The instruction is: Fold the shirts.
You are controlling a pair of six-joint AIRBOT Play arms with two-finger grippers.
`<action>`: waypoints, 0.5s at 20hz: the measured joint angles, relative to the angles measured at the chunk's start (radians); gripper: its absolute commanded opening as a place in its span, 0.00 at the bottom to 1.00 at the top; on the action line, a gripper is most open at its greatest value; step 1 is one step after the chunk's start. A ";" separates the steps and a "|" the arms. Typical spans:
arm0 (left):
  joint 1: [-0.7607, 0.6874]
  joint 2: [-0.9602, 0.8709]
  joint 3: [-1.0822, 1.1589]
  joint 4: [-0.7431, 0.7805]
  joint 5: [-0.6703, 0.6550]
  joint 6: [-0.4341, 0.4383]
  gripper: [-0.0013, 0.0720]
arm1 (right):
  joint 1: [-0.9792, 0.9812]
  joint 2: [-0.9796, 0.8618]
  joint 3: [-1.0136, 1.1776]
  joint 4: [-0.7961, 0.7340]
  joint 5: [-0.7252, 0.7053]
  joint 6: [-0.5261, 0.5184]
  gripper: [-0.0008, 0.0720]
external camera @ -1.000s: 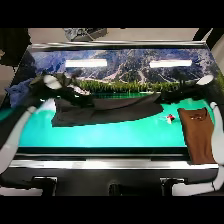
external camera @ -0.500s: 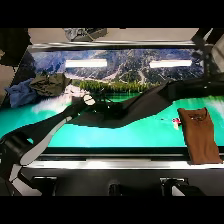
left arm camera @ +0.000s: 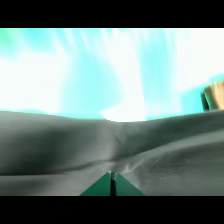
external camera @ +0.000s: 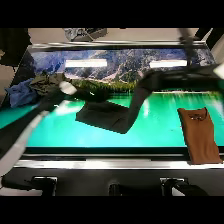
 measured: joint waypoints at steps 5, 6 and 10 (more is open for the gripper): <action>0.246 0.268 0.000 0.158 -0.104 -0.008 0.06 | 0.226 -0.253 0.000 0.161 -0.214 -0.065 0.06; 0.284 0.318 0.000 0.170 -0.121 -0.008 0.07 | 0.265 -0.309 0.000 0.222 -0.250 -0.086 0.06; 0.368 0.456 0.000 0.196 -0.156 -0.009 0.06 | 0.373 -0.498 0.000 0.429 -0.360 -0.139 0.07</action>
